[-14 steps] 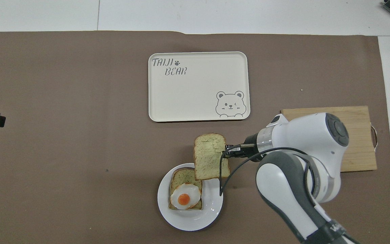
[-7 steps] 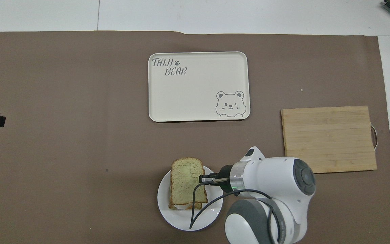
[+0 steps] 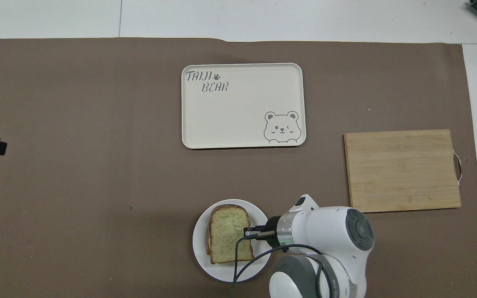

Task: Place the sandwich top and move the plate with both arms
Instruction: 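Lower the bread onto the egg slice and open the right gripper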

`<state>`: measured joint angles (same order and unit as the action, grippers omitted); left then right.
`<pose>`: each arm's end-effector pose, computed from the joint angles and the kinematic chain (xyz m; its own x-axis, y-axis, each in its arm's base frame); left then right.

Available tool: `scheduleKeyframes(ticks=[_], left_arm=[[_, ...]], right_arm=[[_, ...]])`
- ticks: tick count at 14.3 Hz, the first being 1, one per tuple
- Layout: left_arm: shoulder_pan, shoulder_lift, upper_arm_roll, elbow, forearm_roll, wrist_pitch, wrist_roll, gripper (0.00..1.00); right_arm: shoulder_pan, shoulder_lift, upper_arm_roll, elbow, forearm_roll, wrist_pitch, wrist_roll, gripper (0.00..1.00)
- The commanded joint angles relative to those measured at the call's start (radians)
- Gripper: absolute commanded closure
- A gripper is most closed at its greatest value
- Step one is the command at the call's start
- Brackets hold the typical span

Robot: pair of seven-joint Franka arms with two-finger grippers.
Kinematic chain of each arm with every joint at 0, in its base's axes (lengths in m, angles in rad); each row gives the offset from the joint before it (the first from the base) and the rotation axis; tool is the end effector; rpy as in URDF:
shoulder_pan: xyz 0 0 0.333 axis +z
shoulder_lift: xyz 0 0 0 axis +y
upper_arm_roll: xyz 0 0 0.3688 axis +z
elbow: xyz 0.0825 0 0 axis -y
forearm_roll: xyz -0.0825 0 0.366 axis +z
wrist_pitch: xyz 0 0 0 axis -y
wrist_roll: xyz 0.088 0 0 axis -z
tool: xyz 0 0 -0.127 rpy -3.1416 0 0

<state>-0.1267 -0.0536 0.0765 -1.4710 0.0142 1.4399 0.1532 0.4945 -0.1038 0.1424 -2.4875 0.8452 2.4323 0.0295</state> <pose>0.5022 -0.0218 0.7181 0.9795 -0.2002 0.0206 -0.1999 -0.9797 -0.0132 0.3572 0.2795 0.3797 0.9910 -0.0004 -0.1342 -0.0681 -0.8633 -0.5001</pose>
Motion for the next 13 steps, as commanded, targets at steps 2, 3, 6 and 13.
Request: scheduleKeyframes(ticks=[2,3,6,13], left_arm=[[0.005,-0.026,-0.004,-0.026,0.003,-0.004,-0.004,0.0],[0.005,-0.026,-0.004,-0.026,0.003,-0.004,-0.004,0.0],[0.005,-0.026,-0.004,-0.026,0.003,-0.004,-0.004,0.0],[0.007,-0.026,-0.004,-0.026,0.003,-0.004,-0.004,0.0]], right_arm=[[0.016,-0.004,-0.003,0.001,0.031,0.036,0.14,0.0],[0.018,0.007,-0.003,0.018,0.029,0.036,0.163,0.0],[0.006,0.001,-0.01,0.068,0.015,0.033,0.197,0.0],[-0.155,0.059,-0.015,0.275,-0.187,-0.085,0.197,0.0]])
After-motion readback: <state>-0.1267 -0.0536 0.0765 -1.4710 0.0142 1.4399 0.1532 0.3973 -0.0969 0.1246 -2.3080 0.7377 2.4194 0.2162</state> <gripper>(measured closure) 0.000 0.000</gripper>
